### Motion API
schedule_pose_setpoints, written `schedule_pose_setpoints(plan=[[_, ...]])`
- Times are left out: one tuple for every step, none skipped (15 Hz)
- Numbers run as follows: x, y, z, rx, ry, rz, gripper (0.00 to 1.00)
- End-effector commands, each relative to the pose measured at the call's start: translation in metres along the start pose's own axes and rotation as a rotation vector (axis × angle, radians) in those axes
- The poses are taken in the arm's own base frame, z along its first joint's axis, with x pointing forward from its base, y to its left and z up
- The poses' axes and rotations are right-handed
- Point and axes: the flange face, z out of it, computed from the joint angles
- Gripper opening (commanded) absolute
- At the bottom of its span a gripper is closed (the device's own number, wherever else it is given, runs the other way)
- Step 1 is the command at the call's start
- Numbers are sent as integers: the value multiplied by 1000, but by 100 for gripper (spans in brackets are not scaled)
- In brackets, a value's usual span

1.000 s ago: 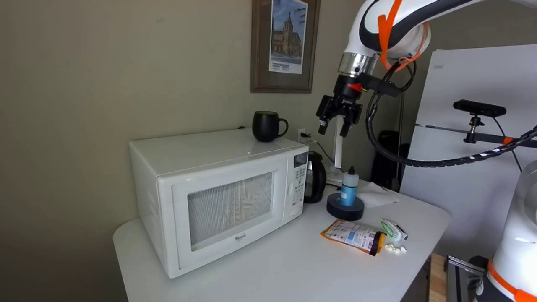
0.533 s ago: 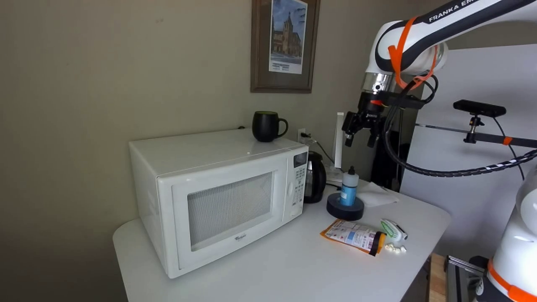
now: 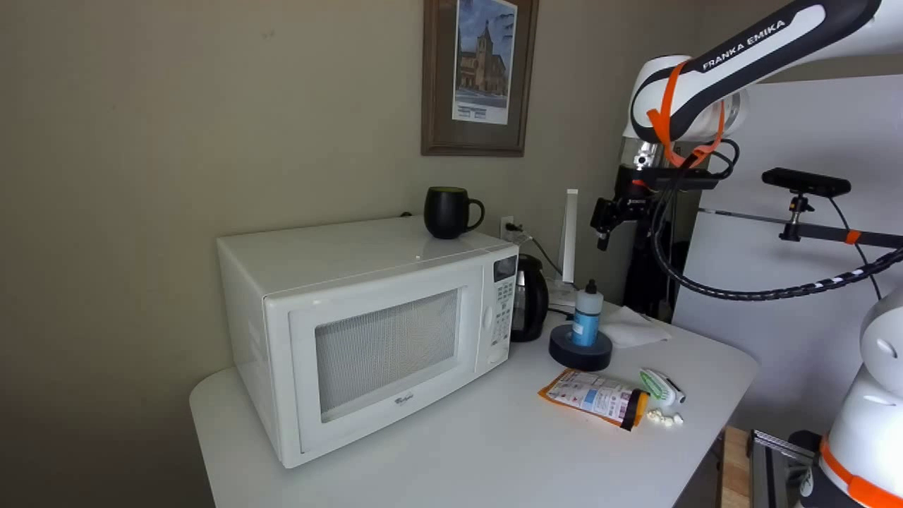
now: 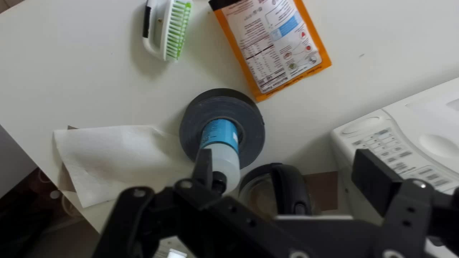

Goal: Put the bottle on top of the microwave

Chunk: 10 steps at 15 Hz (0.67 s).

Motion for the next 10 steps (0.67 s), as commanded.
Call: schedule_pose_setpoints(plan=[[36,50,34,-14,-50,72,100],[42,59,43,12,-85,66,100],[49,68,52,38,-114,55,100],[57,77,58,52,-133,48,100],[65,84,65,58,-148,40,100],[72,88,68,60,-167,10,100],[76,92,66,56,-193,-17,100],[81,90,66,57,-219,-35,100],[66,91,66,43,-171,7,100],[72,91,66,43,-190,-6,100]])
